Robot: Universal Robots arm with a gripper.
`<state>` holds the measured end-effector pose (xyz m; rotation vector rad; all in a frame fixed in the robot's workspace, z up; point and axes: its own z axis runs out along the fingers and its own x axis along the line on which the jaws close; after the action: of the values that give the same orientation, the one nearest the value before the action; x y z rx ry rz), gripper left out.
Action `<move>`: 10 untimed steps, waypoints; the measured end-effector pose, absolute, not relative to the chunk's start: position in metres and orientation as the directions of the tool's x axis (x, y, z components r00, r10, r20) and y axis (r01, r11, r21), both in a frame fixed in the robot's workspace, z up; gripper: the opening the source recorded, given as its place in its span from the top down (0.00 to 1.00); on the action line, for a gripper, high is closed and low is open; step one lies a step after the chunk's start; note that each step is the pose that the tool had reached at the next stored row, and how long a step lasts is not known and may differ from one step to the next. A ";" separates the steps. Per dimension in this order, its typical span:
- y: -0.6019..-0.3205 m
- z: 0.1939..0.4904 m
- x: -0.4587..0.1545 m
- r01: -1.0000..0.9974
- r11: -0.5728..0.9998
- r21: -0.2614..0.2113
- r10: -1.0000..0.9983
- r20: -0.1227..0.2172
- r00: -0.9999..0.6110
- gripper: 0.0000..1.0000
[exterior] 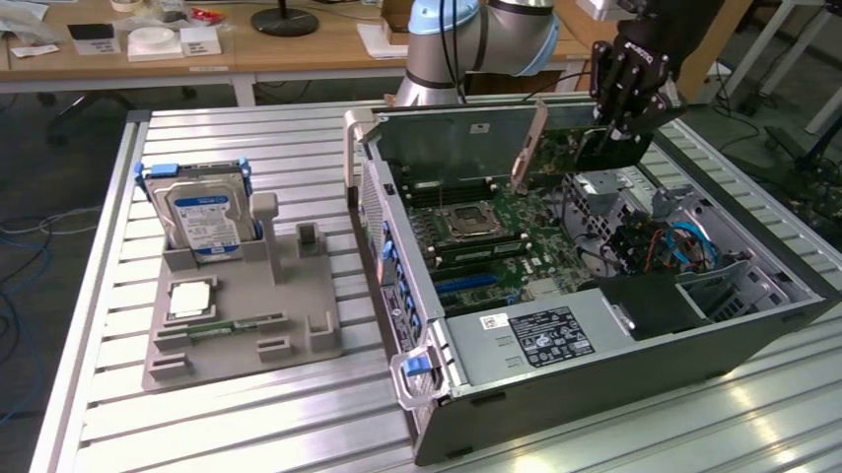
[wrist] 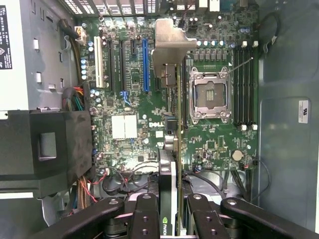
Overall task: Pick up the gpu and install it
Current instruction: 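Insert the gpu into the slot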
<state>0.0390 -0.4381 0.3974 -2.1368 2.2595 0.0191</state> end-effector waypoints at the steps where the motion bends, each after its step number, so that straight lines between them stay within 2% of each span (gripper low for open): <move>1: -0.438 0.397 0.039 -0.998 0.056 -0.013 -0.998 -0.031 -0.056 0.73; 10: -0.442 0.397 0.020 -0.998 0.056 -0.021 -0.998 -0.032 -0.055 0.73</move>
<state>0.0197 -0.4423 0.3974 -2.1329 2.2550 0.0106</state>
